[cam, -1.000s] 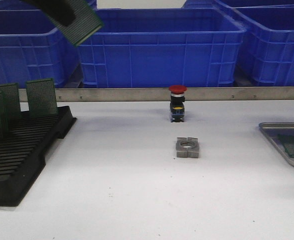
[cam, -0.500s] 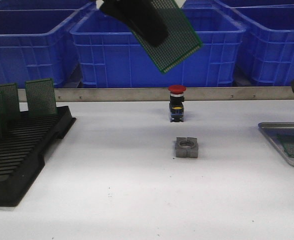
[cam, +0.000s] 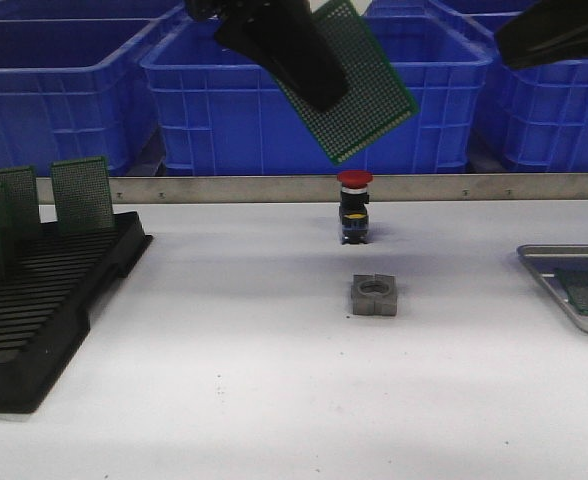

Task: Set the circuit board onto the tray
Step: 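Grasp the second board's lower edge with the right gripper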

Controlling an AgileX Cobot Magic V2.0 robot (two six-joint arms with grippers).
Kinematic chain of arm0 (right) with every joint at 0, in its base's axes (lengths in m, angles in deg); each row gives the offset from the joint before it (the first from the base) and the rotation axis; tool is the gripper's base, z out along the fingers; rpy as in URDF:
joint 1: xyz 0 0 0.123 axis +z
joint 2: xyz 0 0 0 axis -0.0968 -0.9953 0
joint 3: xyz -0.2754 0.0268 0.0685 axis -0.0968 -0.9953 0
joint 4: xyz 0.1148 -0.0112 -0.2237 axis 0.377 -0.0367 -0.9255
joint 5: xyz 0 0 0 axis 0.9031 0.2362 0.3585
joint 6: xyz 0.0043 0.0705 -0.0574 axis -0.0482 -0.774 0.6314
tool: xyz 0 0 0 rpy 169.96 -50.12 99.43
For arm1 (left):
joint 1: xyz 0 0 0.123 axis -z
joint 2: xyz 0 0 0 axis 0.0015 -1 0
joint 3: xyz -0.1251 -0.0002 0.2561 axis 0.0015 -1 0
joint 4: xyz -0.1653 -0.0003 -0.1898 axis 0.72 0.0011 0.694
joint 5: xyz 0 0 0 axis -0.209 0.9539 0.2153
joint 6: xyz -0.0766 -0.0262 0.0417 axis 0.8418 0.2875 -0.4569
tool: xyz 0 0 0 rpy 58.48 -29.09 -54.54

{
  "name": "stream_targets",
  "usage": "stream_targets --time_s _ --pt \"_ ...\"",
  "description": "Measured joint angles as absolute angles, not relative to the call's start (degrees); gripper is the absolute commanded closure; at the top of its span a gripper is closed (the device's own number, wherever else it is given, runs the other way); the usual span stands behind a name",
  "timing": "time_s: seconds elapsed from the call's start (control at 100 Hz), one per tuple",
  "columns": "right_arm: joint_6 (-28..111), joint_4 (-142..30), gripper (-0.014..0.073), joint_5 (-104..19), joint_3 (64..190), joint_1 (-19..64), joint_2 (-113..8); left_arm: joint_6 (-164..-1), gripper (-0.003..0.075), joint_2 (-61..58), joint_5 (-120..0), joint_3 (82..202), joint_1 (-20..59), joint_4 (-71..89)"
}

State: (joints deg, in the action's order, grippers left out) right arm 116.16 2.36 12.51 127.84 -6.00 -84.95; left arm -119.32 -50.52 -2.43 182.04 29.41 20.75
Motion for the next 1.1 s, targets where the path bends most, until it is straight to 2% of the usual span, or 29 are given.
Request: stream_targets --time_s 0.28,0.59,0.73,1.02,1.05,1.1 --pt "118.18 1.66 0.0172 12.92 127.84 3.71 -83.71 -119.32 0.0738 -50.52 -2.43 182.04 29.41 20.75" --pt "118.57 0.62 0.0179 12.92 127.84 9.41 -84.48 -119.32 0.0738 -50.52 -2.43 182.04 29.41 20.75" --pt "118.57 0.09 0.0293 12.92 127.84 10.39 -85.98 -119.32 0.0739 -50.52 -2.43 182.04 29.41 20.75" --pt "118.57 -0.54 0.0647 11.75 127.84 10.48 -86.19 -119.32 0.0738 -50.52 -1.88 182.04 29.56 20.95" --pt "118.73 -0.68 0.067 11.75 127.84 10.48 -86.19 -119.2 0.0738 -50.52 -1.81 182.04 29.56 20.95" --pt "119.4 -0.96 0.066 11.75 127.84 10.48 -86.19 -119.1 0.0738 -50.61 -1.52 181.96 29.56 21.1"
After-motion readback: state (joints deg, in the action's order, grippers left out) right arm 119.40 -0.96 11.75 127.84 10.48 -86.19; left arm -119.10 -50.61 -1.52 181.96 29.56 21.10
